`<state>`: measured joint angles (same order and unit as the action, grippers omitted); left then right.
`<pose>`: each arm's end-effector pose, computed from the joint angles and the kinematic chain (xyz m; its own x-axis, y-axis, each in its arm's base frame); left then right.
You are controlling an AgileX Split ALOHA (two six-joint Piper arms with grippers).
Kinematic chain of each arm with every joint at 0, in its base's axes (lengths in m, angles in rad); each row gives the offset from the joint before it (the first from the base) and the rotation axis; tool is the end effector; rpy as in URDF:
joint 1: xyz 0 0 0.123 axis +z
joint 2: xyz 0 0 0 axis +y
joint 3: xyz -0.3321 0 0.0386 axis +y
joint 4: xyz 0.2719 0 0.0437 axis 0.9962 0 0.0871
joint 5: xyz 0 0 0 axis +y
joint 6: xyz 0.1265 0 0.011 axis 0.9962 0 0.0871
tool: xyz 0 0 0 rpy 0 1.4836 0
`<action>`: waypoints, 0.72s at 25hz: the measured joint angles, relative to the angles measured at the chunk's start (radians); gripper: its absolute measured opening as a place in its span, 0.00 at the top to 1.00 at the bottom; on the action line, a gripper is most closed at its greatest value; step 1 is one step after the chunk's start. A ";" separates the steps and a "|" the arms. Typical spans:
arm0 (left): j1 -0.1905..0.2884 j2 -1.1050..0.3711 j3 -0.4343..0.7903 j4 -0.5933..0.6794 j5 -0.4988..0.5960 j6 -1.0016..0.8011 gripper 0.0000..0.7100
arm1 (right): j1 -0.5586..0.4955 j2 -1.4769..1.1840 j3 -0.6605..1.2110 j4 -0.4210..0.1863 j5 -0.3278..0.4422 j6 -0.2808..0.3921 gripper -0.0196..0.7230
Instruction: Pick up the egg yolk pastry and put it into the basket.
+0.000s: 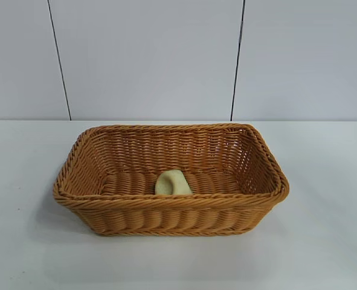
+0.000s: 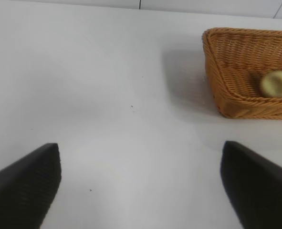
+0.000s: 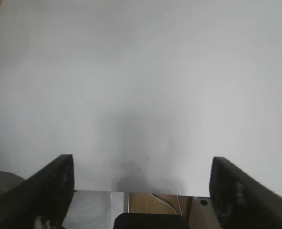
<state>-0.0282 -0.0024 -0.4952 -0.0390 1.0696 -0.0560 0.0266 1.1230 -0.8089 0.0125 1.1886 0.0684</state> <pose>-0.0020 -0.0043 0.2698 -0.4686 -0.0614 -0.8813 0.0235 0.9964 -0.0820 0.1826 0.0063 0.2712 -0.9871 0.0468 -0.1534 0.0438 0.9988 0.0227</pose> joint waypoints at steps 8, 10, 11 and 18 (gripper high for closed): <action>0.000 0.000 0.000 0.000 0.000 0.000 0.08 | 0.000 -0.470 0.268 0.000 -0.112 -0.007 0.22; 0.000 0.000 0.000 0.000 0.000 0.000 0.08 | 0.000 -0.584 0.303 0.001 -0.134 -0.008 0.22; 0.000 0.000 0.000 0.000 0.000 0.000 0.08 | 0.000 -0.643 0.310 0.001 -0.145 -0.009 0.22; 0.000 0.000 0.000 0.000 0.000 0.000 0.08 | 0.000 -0.978 0.314 0.001 -0.164 -0.015 0.22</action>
<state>-0.0282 -0.0024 -0.4952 -0.0390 1.0696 -0.0560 0.0266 0.1447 -0.4945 0.0135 1.0241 0.0537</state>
